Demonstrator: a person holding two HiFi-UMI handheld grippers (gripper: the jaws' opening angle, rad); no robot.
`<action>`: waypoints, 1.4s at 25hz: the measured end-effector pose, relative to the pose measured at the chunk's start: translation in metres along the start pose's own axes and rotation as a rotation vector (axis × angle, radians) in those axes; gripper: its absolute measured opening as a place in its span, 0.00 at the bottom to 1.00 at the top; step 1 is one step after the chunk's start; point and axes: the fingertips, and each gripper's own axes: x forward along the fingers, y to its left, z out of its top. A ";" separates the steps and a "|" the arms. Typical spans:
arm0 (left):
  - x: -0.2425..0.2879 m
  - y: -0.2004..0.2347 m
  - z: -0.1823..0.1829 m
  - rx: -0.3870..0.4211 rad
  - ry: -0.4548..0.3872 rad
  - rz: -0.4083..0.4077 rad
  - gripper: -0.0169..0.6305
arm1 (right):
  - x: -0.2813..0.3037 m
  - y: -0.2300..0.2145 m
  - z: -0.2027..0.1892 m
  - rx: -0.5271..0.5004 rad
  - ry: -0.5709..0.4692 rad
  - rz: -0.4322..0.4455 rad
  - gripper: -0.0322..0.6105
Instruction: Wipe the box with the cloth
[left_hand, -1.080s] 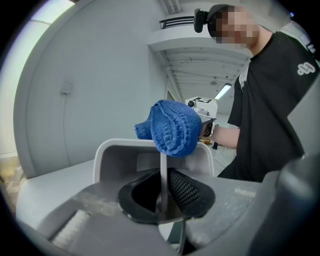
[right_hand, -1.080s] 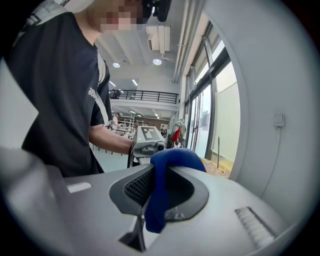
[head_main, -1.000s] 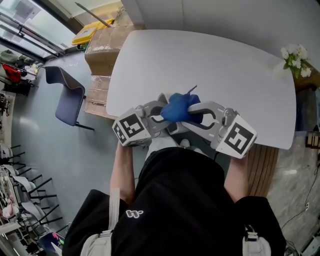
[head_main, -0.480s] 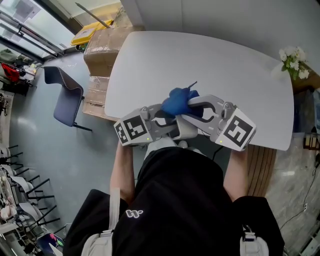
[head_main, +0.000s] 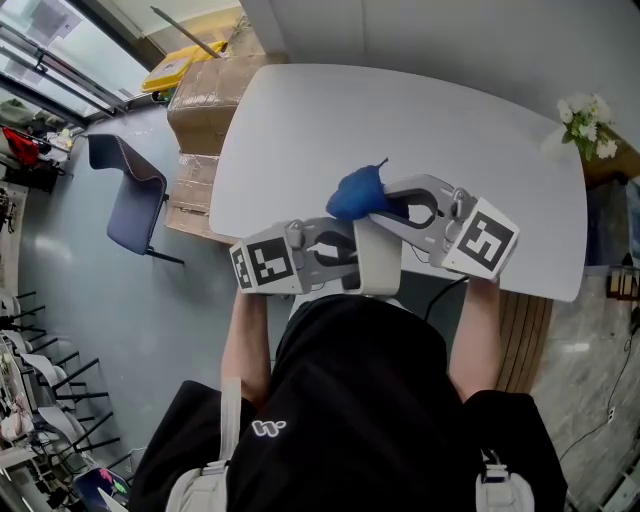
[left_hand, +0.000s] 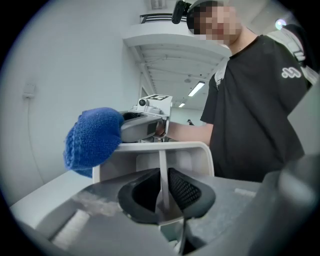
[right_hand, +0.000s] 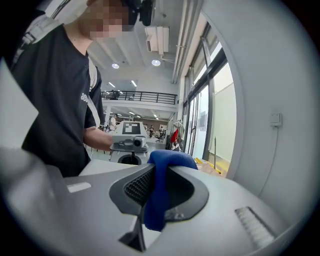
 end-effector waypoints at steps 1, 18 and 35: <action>-0.001 -0.002 0.004 0.000 -0.020 -0.009 0.11 | 0.000 -0.002 0.000 0.017 -0.012 -0.002 0.13; -0.046 -0.007 0.066 -0.084 -0.409 -0.019 0.10 | -0.011 -0.018 -0.024 0.237 -0.242 -0.002 0.13; -0.078 0.044 0.084 -0.132 -0.607 0.190 0.11 | 0.004 0.011 -0.027 0.276 -0.268 0.068 0.13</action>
